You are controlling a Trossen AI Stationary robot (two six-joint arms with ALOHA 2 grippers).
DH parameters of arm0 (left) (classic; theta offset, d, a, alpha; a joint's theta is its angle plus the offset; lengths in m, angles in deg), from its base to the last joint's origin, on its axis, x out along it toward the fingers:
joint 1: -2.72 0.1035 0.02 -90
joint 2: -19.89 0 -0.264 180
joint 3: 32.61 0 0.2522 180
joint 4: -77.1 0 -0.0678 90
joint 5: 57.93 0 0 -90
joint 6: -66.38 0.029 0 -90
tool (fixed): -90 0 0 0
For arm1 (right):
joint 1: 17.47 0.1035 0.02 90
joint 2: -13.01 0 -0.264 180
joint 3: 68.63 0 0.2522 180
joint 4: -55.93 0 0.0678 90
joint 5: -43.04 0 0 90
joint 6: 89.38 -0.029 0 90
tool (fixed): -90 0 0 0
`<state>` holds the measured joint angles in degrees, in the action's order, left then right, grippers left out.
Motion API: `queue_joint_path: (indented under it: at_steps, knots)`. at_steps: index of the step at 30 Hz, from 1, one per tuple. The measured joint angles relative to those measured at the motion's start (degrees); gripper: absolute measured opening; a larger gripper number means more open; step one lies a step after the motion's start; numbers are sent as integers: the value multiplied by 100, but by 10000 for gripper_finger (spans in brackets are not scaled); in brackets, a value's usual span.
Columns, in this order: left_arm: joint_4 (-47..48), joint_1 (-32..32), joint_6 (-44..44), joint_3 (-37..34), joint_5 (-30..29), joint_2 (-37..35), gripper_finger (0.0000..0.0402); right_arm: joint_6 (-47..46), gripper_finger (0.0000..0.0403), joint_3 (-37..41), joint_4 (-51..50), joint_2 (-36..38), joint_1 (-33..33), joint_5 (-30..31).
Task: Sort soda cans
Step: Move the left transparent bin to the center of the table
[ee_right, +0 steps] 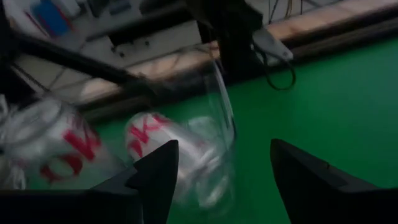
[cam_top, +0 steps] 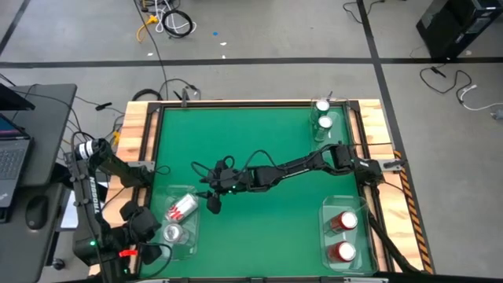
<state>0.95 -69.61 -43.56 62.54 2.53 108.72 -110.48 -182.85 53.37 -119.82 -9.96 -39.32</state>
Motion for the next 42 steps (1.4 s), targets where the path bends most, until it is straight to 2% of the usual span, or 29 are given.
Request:
queue_joint_path:
  at_steps: [6, 14, 20, 22, 25, 31, 33, 37, 42]
  knots:
    - [-7, 35, 31, -2, -65, 1, 3, -230, 235, -156, -213, -24, -25, 109]
    - [-7, 66, 38, -2, -72, 1, 3, -234, 204, -149, -203, -25, -27, 66]
    - [-7, 159, 204, -2, -88, 0, 3, -87, 207, -149, -325, -24, 5, 24]
    - [-7, 184, 294, -2, -99, 1, 3, 229, 208, -148, -338, -24, 15, -14]
    - [-7, 186, 361, -2, -139, -1, 3, 1314, 206, -147, -496, 44, 58, -426]
    - [-7, 186, 493, -2, -152, 1, 3, 2923, 206, -154, -420, 257, 380, -1756]
    - [-7, 186, 493, -2, -155, 1, 3, 3365, 206, -154, -439, 223, 508, -2019]
    - [-5, 186, 495, -2, -170, 1, 3, 4148, 204, -141, -485, 166, 703, -2101]
    - [-7, 186, 495, 0, -171, 0, 3, 4340, 204, -148, -235, 174, 715, -2122]
